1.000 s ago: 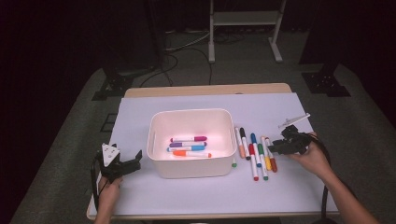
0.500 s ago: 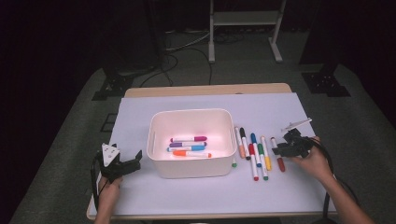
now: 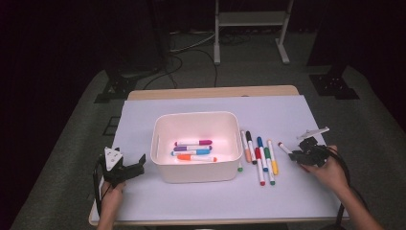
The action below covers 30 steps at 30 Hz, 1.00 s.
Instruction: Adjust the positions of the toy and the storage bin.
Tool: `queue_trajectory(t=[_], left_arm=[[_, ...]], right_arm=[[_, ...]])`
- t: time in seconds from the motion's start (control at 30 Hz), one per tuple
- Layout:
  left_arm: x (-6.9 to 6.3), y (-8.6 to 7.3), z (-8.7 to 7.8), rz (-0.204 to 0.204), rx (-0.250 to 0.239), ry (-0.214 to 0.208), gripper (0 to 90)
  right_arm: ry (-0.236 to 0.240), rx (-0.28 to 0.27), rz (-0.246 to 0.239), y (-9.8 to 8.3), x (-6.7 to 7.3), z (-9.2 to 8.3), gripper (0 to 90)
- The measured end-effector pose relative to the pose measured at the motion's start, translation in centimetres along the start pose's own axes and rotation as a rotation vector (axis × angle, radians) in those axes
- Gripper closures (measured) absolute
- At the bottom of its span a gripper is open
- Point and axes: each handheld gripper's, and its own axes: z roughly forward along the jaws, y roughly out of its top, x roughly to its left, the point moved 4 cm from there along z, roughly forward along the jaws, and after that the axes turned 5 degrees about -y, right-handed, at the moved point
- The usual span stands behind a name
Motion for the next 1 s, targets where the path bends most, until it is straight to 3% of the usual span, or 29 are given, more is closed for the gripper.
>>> queue_trajectory(t=[0.2, 0.43, 0.83, 1.0], left_arm=[[0.0, 0.0, 0.0, 0.001, 0.000, 0.000, 0.0], [0.0, 0.0, 0.0, 0.002, -0.001, 0.000, 0.0], [0.0, 0.0, 0.0, 0.001, -0.002, -0.001, 0.0], [-0.1, 0.0, -0.1, 0.007, -0.004, -0.002, 0.0]], right_arm=[[0.062, -0.030, 0.003, 1.0, 0.5, -1.6, 76.0], [0.141, -0.083, -0.031, 3.3, 2.2, -4.6, 76.0], [0.288, -0.220, -0.153, 9.0, 6.5, -11.4, 76.0], [0.322, -0.243, -0.217, 11.3, 8.5, -13.2, 76.0]])
